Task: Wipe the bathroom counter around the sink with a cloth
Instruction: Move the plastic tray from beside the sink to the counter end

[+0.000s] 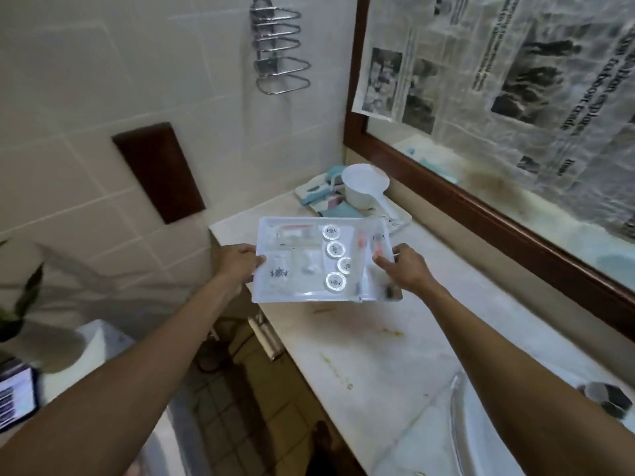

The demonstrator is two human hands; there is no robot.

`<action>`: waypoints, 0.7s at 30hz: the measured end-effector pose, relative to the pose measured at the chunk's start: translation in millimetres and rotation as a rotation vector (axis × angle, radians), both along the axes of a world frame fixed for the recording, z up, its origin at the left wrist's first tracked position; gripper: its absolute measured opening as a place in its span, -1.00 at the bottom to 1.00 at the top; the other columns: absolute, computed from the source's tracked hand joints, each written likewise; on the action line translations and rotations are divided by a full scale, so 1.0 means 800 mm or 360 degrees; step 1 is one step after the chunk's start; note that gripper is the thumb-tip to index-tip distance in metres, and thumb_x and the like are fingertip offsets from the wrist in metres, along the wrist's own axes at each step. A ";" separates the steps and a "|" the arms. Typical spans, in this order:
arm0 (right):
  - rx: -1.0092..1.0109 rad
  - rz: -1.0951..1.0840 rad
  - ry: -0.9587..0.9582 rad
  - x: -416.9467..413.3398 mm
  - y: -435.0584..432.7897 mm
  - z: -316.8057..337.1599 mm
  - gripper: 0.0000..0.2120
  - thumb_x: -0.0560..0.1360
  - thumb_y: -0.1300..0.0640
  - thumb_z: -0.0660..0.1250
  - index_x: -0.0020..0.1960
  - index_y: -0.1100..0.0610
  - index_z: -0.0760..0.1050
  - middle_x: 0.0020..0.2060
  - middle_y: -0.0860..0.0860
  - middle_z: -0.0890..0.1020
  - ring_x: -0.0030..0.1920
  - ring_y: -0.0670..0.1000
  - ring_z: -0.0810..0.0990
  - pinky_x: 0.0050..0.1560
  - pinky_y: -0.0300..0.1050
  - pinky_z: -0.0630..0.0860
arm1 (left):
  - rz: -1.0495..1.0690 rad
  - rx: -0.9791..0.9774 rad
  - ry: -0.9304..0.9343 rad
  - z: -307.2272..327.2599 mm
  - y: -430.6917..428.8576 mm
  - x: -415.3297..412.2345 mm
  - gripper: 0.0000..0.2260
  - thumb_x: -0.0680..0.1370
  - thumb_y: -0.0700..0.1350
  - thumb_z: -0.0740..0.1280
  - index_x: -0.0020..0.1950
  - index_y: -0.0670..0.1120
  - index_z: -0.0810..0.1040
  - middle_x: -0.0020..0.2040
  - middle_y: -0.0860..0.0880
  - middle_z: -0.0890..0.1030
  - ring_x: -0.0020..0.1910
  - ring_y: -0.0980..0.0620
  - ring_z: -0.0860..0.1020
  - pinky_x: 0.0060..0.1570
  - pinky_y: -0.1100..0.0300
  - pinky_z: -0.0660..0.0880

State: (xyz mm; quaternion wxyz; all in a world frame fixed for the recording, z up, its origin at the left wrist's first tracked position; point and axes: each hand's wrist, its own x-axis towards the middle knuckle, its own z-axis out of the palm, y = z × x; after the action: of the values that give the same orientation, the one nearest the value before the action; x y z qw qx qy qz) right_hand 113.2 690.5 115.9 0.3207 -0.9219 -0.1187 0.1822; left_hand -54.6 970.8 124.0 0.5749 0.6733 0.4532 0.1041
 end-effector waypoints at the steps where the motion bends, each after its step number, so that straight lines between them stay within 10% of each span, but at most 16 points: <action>1: 0.0014 0.0039 0.0006 0.010 0.021 -0.010 -0.53 0.51 -0.18 0.34 0.19 0.19 0.48 0.09 0.11 0.62 0.10 0.17 0.59 -0.01 -0.01 0.49 | 0.0038 0.0019 0.0025 -0.007 0.014 -0.001 -0.90 0.50 -0.33 0.43 -0.14 -0.15 0.62 -0.12 -0.09 0.66 -0.21 0.00 0.62 -0.22 0.17 0.56; 5: 0.0032 0.0193 0.0044 0.047 0.106 -0.044 -0.48 0.54 -0.26 0.23 0.11 0.21 0.49 0.01 0.12 0.63 0.02 0.17 0.59 -0.11 -0.05 0.42 | 0.0255 0.0066 0.0135 -0.031 0.072 -0.001 -0.88 0.46 -0.28 0.50 -0.03 -0.14 0.71 0.01 -0.11 0.71 -0.04 -0.11 0.69 0.07 0.01 0.63; 21: -0.0173 0.0325 0.0161 0.118 0.285 -0.134 -0.46 0.55 -0.18 0.22 0.27 0.27 0.46 0.16 0.22 0.61 0.12 0.21 0.59 -0.04 -0.13 0.38 | 0.0499 -0.0105 0.0481 -0.096 0.181 0.049 -0.81 0.51 -0.24 0.47 0.11 -0.24 0.65 0.08 -0.22 0.70 0.01 -0.20 0.69 -0.31 0.18 0.57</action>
State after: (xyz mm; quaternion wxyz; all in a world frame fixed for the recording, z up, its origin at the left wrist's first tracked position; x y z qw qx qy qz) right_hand 207.3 918.8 8.5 0.2557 -0.9106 -0.1856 0.2664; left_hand -15.4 1115.9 47.3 0.4989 0.5834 0.6365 0.0751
